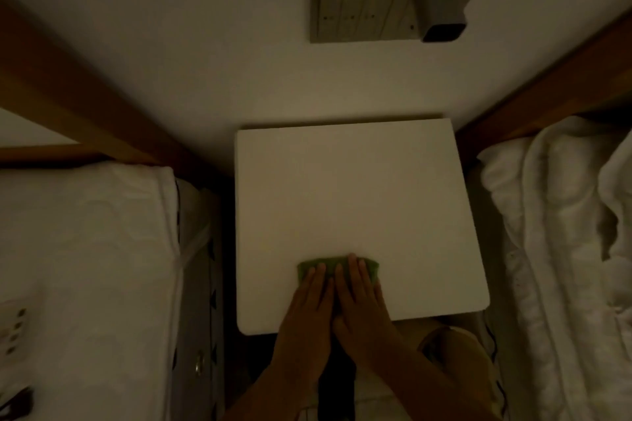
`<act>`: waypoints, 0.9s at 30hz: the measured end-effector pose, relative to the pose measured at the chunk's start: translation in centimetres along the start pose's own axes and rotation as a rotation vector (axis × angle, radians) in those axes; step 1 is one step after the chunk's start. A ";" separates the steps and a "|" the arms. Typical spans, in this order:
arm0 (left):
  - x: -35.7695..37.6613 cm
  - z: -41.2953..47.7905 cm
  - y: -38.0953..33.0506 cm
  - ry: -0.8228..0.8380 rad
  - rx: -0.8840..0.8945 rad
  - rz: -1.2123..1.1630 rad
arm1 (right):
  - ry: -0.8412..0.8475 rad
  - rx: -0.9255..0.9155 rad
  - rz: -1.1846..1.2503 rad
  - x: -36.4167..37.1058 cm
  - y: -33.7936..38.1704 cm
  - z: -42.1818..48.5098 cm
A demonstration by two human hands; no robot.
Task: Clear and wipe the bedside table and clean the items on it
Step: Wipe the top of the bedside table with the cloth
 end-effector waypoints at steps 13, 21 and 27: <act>-13.8 13.4 14.2 -0.137 -0.132 0.246 | -0.193 -0.132 -0.036 -14.7 9.3 18.3; -15.5 13.3 14.5 -0.240 -0.132 0.079 | -0.212 -0.137 -0.044 -15.7 9.9 19.0; -9.1 7.2 12.5 -0.142 -0.116 0.103 | -0.159 -0.127 -0.036 -9.2 9.3 12.4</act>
Point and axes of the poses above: each hand's wrist, its own z-axis towards the middle knuckle, its own x-axis out of the palm, y = z × x, the point moved 10 cm from there along z, towards the middle knuckle, and after that the axes turned 11 degrees about y, right-handed, at the moved point
